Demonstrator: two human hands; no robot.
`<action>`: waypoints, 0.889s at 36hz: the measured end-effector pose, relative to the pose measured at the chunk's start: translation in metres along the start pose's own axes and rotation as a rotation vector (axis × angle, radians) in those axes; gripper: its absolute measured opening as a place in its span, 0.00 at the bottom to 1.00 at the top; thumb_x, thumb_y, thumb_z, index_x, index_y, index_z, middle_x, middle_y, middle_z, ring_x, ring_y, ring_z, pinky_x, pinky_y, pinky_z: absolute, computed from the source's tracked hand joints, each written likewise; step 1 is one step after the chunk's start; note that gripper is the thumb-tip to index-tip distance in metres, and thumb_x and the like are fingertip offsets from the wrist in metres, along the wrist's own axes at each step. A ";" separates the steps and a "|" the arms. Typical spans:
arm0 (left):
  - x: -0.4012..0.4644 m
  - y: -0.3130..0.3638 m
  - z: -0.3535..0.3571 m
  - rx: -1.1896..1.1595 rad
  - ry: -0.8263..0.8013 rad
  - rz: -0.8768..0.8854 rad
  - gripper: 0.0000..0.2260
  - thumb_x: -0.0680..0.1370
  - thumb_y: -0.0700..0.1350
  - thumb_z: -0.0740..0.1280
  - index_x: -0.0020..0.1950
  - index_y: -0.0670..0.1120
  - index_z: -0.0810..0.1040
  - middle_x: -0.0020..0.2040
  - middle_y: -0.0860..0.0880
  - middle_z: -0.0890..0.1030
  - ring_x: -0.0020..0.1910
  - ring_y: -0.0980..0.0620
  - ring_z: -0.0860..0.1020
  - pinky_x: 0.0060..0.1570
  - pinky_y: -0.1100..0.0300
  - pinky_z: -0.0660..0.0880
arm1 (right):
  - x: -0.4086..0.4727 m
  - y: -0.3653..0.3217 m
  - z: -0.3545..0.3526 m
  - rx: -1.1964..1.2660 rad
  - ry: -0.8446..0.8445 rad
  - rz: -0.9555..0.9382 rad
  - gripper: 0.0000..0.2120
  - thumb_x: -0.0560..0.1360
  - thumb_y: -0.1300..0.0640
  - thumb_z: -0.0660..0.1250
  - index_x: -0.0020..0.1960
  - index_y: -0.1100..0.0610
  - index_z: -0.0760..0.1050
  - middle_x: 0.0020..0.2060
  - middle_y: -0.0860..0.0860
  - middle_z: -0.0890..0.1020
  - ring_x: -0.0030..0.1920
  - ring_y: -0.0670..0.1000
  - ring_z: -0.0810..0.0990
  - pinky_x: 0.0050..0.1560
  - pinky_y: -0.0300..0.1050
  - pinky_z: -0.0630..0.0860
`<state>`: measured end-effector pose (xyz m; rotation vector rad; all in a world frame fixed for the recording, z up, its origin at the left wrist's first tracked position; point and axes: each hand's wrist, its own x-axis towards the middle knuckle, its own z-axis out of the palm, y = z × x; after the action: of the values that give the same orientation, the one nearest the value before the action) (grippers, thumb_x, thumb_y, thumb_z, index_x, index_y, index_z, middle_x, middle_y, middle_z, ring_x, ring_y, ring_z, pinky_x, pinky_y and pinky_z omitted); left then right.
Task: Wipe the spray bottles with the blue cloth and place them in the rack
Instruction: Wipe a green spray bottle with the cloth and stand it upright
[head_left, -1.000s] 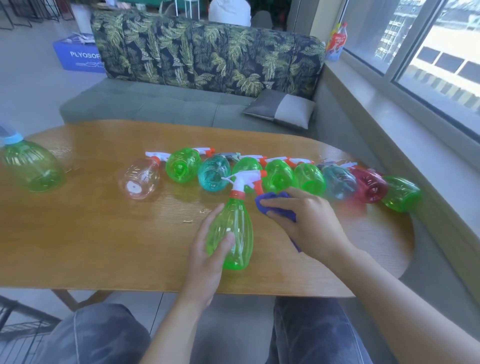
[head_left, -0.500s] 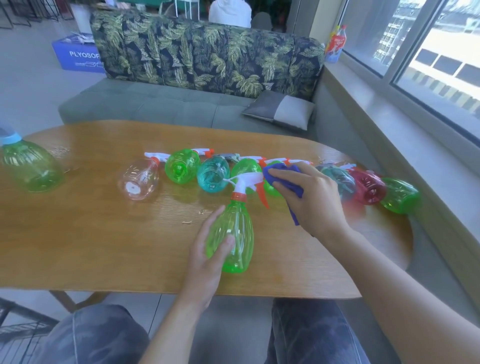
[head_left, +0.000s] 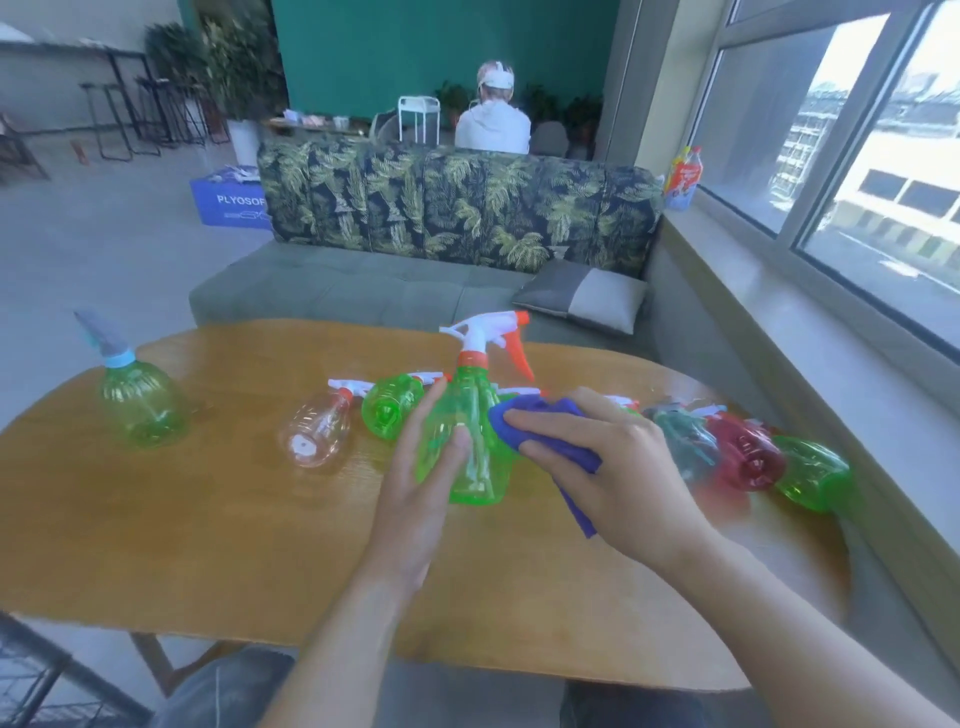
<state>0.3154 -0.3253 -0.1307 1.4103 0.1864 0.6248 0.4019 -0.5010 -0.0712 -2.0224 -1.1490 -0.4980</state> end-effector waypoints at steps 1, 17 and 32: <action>0.004 0.012 0.003 0.017 -0.010 0.024 0.23 0.83 0.61 0.70 0.78 0.69 0.72 0.75 0.72 0.72 0.76 0.72 0.67 0.70 0.65 0.66 | 0.005 -0.003 -0.004 0.012 0.009 -0.004 0.12 0.80 0.51 0.71 0.62 0.46 0.85 0.47 0.36 0.77 0.48 0.34 0.76 0.51 0.25 0.67; 0.021 0.165 0.008 0.366 -0.172 0.368 0.50 0.64 0.59 0.86 0.81 0.72 0.63 0.76 0.62 0.76 0.71 0.54 0.79 0.70 0.38 0.78 | 0.079 -0.064 -0.080 0.614 0.222 0.272 0.11 0.80 0.53 0.73 0.53 0.35 0.86 0.39 0.49 0.84 0.33 0.49 0.79 0.35 0.45 0.77; 0.021 0.271 0.016 0.652 0.104 0.742 0.41 0.69 0.54 0.86 0.78 0.61 0.71 0.70 0.57 0.81 0.65 0.54 0.81 0.63 0.43 0.80 | 0.100 -0.144 -0.151 -0.027 0.487 -0.437 0.11 0.79 0.55 0.72 0.60 0.50 0.86 0.54 0.48 0.83 0.52 0.49 0.82 0.54 0.43 0.79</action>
<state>0.2599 -0.3198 0.1362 2.0953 -0.0757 1.3301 0.3360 -0.5134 0.1500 -1.5364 -1.2655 -1.1564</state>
